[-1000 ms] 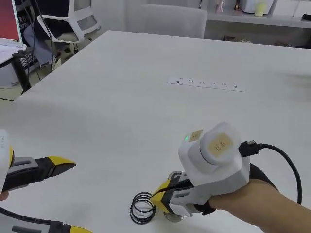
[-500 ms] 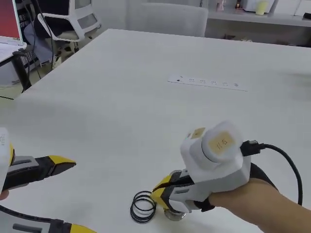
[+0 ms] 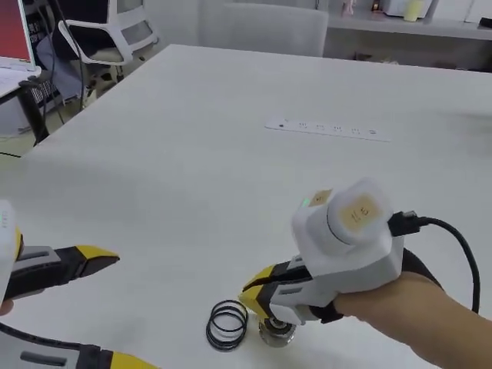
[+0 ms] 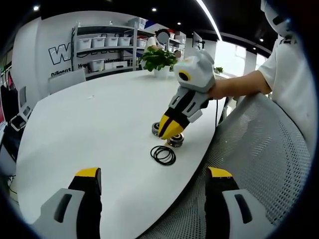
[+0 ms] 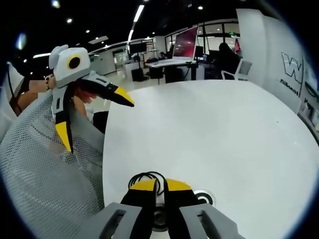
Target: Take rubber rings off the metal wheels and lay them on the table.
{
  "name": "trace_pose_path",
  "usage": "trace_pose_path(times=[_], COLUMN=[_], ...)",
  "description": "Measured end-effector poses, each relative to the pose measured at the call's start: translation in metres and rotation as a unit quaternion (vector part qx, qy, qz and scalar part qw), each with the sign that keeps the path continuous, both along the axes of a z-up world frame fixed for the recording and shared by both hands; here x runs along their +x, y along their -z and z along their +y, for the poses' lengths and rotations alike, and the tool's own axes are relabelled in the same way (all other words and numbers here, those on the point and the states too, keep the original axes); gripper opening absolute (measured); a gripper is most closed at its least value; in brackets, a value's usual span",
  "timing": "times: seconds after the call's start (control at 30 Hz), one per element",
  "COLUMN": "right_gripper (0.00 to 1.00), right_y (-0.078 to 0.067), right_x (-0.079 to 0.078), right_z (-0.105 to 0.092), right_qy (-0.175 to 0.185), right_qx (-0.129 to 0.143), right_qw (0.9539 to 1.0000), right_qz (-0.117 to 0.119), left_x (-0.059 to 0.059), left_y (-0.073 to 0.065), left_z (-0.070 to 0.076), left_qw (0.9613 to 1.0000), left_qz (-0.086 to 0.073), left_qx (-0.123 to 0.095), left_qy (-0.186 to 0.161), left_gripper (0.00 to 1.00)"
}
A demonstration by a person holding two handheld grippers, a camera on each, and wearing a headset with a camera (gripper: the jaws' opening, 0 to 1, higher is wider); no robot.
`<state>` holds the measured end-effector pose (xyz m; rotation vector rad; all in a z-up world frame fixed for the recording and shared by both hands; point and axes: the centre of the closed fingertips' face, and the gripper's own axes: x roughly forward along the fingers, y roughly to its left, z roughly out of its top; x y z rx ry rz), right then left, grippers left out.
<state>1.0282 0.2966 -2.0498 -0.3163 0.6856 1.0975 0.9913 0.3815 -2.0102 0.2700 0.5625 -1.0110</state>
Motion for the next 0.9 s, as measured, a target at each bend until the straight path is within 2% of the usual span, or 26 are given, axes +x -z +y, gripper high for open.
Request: trace_pose_path(times=[0.47,0.67,0.9], right_gripper=[0.04,0.05,0.08], right_y=[-0.037,-0.055,-0.07], right_x=[0.009,0.015,0.015], right_z=[-0.013,-0.02,-0.026], right_qy=[0.026,0.036,0.037], right_qx=[0.031,0.033,0.033], right_qw=[0.999,0.9975,0.9965], right_qz=[-0.02,-0.052,-0.067], left_x=[0.0,0.001,-0.001], left_y=[-0.001,-0.003,-0.005], left_z=[0.0,-0.001,-0.004], left_qw=[1.0,1.0,0.9999], left_qz=[-0.005,-0.01,-0.012], left_qx=[0.002,-0.002,-0.008], left_qy=[0.004,0.001,0.007], left_gripper=[0.83,0.83,0.84])
